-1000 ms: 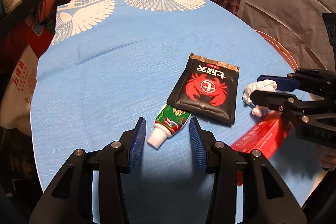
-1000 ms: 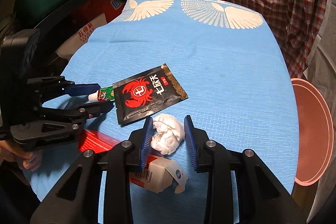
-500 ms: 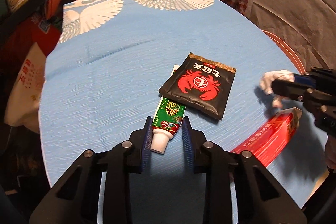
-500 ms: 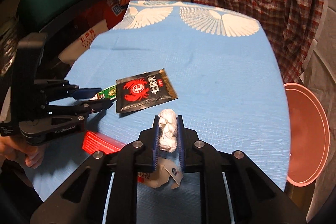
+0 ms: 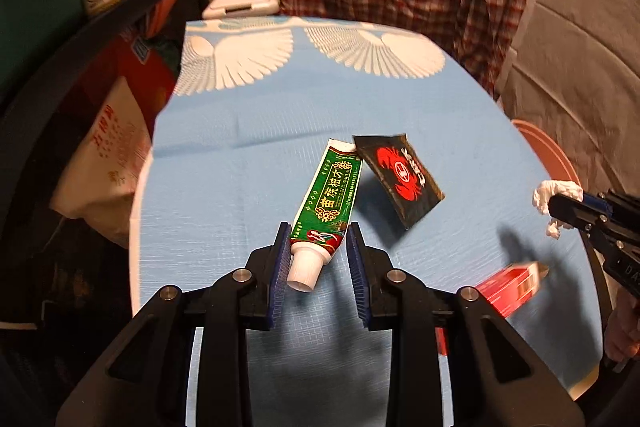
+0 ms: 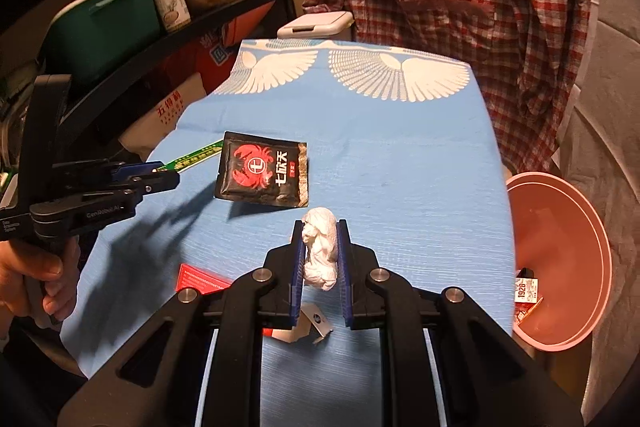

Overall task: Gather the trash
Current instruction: 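Grasp the green toothpaste tube with left gripper while right gripper grasps the tissue ball, then carry the toothpaste tube and tissue ball with both grippers over the pink bin, then open both grippers over the pink bin to drop the tube and tissue, then move both open grippers back toward the sauce packet and red box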

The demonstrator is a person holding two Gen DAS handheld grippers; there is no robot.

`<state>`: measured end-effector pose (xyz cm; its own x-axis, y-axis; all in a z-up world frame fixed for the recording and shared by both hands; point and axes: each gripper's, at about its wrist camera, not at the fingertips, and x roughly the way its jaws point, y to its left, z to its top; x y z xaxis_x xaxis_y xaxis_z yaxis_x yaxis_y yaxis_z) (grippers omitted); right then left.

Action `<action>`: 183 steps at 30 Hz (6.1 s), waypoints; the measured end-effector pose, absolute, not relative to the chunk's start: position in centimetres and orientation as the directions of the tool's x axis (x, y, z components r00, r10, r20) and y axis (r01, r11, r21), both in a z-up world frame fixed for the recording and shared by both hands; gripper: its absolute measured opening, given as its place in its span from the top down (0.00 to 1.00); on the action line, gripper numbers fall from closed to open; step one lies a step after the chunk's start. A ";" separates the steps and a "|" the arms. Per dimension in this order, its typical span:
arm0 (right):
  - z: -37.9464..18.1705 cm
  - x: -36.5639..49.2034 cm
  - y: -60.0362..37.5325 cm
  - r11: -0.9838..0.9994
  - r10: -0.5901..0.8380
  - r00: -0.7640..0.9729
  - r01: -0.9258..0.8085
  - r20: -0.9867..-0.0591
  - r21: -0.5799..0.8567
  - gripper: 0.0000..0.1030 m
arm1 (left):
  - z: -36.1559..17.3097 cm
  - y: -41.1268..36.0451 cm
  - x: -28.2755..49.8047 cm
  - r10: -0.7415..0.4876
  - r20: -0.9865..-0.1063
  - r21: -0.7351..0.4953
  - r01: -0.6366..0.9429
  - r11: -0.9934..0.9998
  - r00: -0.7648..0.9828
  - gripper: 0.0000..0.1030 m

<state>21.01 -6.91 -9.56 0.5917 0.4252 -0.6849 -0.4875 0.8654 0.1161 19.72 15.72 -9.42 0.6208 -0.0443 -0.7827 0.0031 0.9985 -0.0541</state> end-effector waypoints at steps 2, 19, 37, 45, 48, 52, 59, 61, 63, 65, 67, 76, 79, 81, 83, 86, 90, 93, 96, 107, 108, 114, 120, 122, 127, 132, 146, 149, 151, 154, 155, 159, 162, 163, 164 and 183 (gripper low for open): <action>-9.2 20.9 -7.2 0.868 0.425 0.602 -0.484 -0.676 0.115 0.85 | -8.8 15.6 19.5 -0.036 -0.772 -0.055 -0.009 0.998 0.634 0.73; -6.3 20.6 -10.4 0.893 0.415 0.683 -0.431 -0.601 0.126 0.85 | -4.4 13.9 17.8 0.004 -0.681 -0.076 -0.076 0.994 0.732 0.73; -3.9 21.3 -12.9 0.925 0.360 0.764 -0.368 -0.535 0.097 0.85 | -2.5 11.7 17.6 0.002 -0.620 -0.081 -0.066 0.994 0.784 0.73; -2.7 21.9 -15.3 0.940 0.332 0.795 -0.322 -0.508 0.112 0.85 | -1.6 10.3 17.8 -0.003 -0.597 -0.093 -0.065 0.994 0.802 0.73; -2.3 22.2 -16.3 0.945 0.322 0.804 -0.302 -0.499 0.123 0.85 | -1.2 9.7 17.9 -0.006 -0.588 -0.096 -0.062 0.993 0.808 0.73; -1.8 22.5 -17.6 0.952 0.305 0.818 -0.277 -0.487 0.131 0.85 | -0.9 8.9 18.2 -0.010 -0.579 -0.102 -0.059 0.993 0.815 0.73; -0.9 22.8 -19.5 0.963 0.268 0.843 -0.240 -0.467 0.120 0.85 | -0.4 7.4 18.7 -0.017 -0.566 -0.102 -0.049 0.994 0.824 0.73; -0.7 22.9 -19.9 0.965 0.262 0.846 -0.233 -0.464 0.119 0.85 | -0.3 6.9 18.9 -0.023 -0.564 -0.106 -0.044 0.993 0.825 0.73; -0.6 22.9 -20.3 0.968 0.252 0.852 -0.225 -0.460 0.113 0.85 | -0.2 6.4 19.2 -0.027 -0.562 -0.105 -0.039 0.994 0.827 0.73; -0.3 23.0 -20.8 0.971 0.240 0.858 -0.217 -0.455 0.104 0.85 | -0.1 5.9 19.4 -0.030 -0.559 -0.104 -0.034 0.994 0.829 0.73; -0.1 23.1 -21.3 0.973 0.230 0.863 -0.209 -0.450 0.097 0.85 | 0.0 5.2 19.6 -0.038 -0.557 -0.102 -0.023 0.995 0.830 0.73; 0.4 23.5 -23.5 0.980 0.197 0.872 -0.183 -0.448 0.075 0.85 | -0.2 2.4 20.8 -0.064 -0.559 -0.095 0.013 0.995 0.827 0.73; 0.4 23.7 -24.1 0.982 0.187 0.873 -0.173 -0.451 0.072 0.85 | -0.3 1.5 21.3 -0.074 -0.559 -0.095 0.025 0.995 0.826 0.73; 0.3 23.9 -24.7 0.983 0.181 0.872 -0.166 -0.454 0.074 0.85 | -0.3 0.9 21.6 -0.080 -0.559 -0.096 0.032 0.995 0.825 0.73; 0.2 24.1 -25.1 0.984 0.176 0.871 -0.159 -0.458 0.076 0.85 | -0.3 0.2 22.0 -0.087 -0.560 -0.097 0.039 0.995 0.824 0.73; 0.1 24.4 -25.7 0.986 0.167 0.870 -0.146 -0.464 0.080 0.85 | -0.4 -0.7 22.4 -0.094 -0.560 -0.098 0.047 0.994 0.823 0.73; -0.3 25.0 -26.5 0.988 0.156 0.863 -0.130 -0.480 0.088 0.85 | -0.6 -2.1 23.0 -0.102 -0.561 -0.090 0.062 0.994 0.821 0.73; -0.5 25.4 -27.0 0.988 0.150 0.858 -0.119 -0.490 0.094 0.85 | -0.8 -3.0 23.2 -0.110 -0.564 -0.088 0.073 0.993 0.819 0.73; -0.7 25.7 -27.4 0.990 0.140 0.855 -0.108 -0.499 0.093 0.85 | -1.1 -4.0 23.7 -0.123 -0.568 -0.087 0.089 0.992 0.814 0.73; -1.6 26.5 -29.0 0.992 0.118 0.839 -0.075 -0.531 0.102 0.85 | -3.0 -8.2 25.1 -0.196 -0.601 -0.087 0.180 0.980 0.775 0.73; -1.7 26.6 -29.1 0.992 0.117 0.838 -0.073 -0.533 0.103 0.85 | -3.2 -8.5 25.1 -0.202 -0.603 -0.088 0.187 0.978 0.772 0.73; -2.3 27.3 -29.8 0.992 0.109 0.826 -0.058 -0.553 0.108 0.85 | -4.2 -10.9 25.8 -0.238 -0.623 -0.095 0.230 0.969 0.745 0.73; -2.9 27.7 -30.2 0.992 0.105 0.813 -0.048 -0.573 0.114 0.84 | -5.3 -13.5 26.9 -0.269 -0.649 -0.102 0.269 0.958 0.712 0.73; -3.1 27.9 -30.4 0.992 0.105 0.809 -0.044 -0.578 0.119 0.84 | -5.9 -14.5 27.2 -0.276 -0.659 -0.103 0.280 0.955 0.700 0.73; -3.7 28.6 -30.8 0.991 0.100 0.794 -0.029 -0.599 0.128 0.76 | -7.1 -16.3 28.1 -0.307 -0.689 -0.117 0.317 0.941 0.657 0.72; -3.9 28.9 -31.4 0.988 0.108 0.788 -0.016 -0.607 0.154 0.70 | -7.1 -16.6 28.2 -0.319 -0.683 -0.129 0.322 0.938 0.657 0.70; -2.8 27.5 -29.7 0.985 0.137 0.807 -0.048 -0.574 0.167 0.70 | -3.6 -12.5 25.9 -0.311 -0.627 -0.117 0.309 0.944 0.715 0.70; -2.2 26.5 -28.5 0.984 0.154 0.821 -0.077 -0.550 0.161 0.70 | -2.9 -10.7 25.2 -0.293 -0.615 -0.109 0.289 0.951 0.732 0.70; -1.9 25.8 -27.5 0.981 0.174 0.826 -0.100 -0.536 0.165 0.70 | -2.2 -9.0 24.6 -0.276 -0.605 -0.107 0.268 0.958 0.747 0.70; -1.7 24.8 -25.7 0.977 0.206 0.829 -0.141 -0.521 0.161 0.70 | -1.3 -6.4 23.7 -0.253 -0.590 -0.104 0.239 0.965 0.767 0.70; -1.7 24.6 -25.2 0.976 0.211 0.829 -0.151 -0.518 0.156 0.70 | -1.0 -5.5 23.3 -0.245 -0.585 -0.101 0.231 0.968 0.773 0.70; -1.8 23.4 -22.5 0.964 0.265 0.819 -0.219 -0.509 0.149 0.70 | 0.3 -1.3 21.7 -0.202 -0.567 -0.095 0.180 0.979 0.799 0.71; -2.1 22.5 -20.3 0.951 0.309 0.803 -0.277 -0.510 0.140 0.70 | 1.1 1.5 20.9 -0.173 -0.557 -0.101 0.140 0.985 0.812 0.71; -2.3 22.1 -19.4 0.945 0.323 0.796 -0.299 -0.511 0.131 0.70 | 1.4 2.6 20.5 -0.159 -0.554 -0.102 0.123 0.987 0.817 0.71; -2.5 21.8 -18.5 0.939 0.336 0.790 -0.320 -0.512 0.123 0.70 | 1.8 3.7 20.1 -0.145 -0.553 -0.104 0.104 0.989 0.820 0.71; -9.2 18.0 -5.7 0.690 0.561 0.481 -0.721 -0.674 0.059 0.47 | 2.9 16.0 15.9 -0.060 -0.557 -0.163 -0.038 0.986 0.828 0.71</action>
